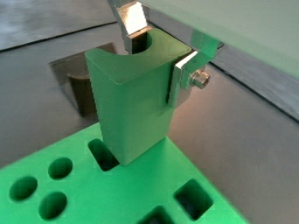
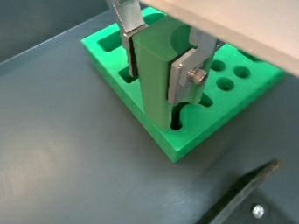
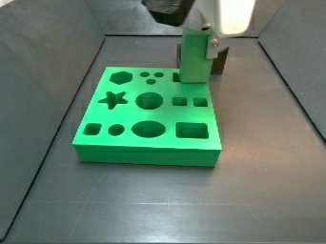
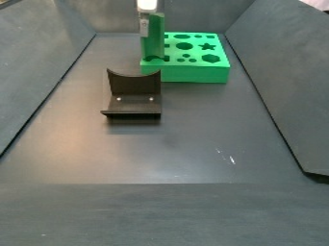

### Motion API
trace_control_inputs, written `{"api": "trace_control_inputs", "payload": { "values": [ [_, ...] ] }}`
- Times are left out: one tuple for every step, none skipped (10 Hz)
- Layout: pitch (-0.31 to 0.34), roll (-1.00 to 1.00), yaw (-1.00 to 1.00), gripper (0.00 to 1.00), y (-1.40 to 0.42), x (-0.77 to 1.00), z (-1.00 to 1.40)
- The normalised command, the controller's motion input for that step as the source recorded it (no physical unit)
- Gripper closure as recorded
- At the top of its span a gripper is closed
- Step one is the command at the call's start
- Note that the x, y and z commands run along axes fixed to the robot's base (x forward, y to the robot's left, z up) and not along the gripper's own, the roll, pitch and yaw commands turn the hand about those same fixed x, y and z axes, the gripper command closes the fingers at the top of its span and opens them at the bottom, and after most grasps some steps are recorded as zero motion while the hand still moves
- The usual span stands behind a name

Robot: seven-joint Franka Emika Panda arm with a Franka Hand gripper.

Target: Insert the arch object.

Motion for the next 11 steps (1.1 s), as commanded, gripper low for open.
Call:
{"api": "trace_control_inputs", "payload": {
  "values": [
    [-0.050,0.00,-0.61,1.00,0.25,-0.49,-0.09],
    [-0.046,0.00,-0.36,1.00,0.47,-0.50,-0.11],
    [-0.004,0.00,-0.24,1.00,0.43,-0.35,-0.11],
    [-0.106,0.00,-0.23,1.00,-0.12,0.00,-0.29],
    [-0.074,0.00,-0.09,1.00,-0.38,0.34,-0.43],
    [-0.013,0.00,-0.03,1.00,-0.31,0.52,-0.42],
    [0.000,0.00,0.00,1.00,-0.14,0.55,-0.39],
    [-0.059,0.00,0.08,1.00,0.00,0.20,-0.49],
    [-0.196,0.00,0.31,1.00,0.00,0.00,-0.68],
    [-0.230,0.00,0.50,1.00,0.00,-0.11,-0.73],
    [-0.234,-0.03,0.53,1.00,0.00,-0.05,-0.63]
  ]
}}
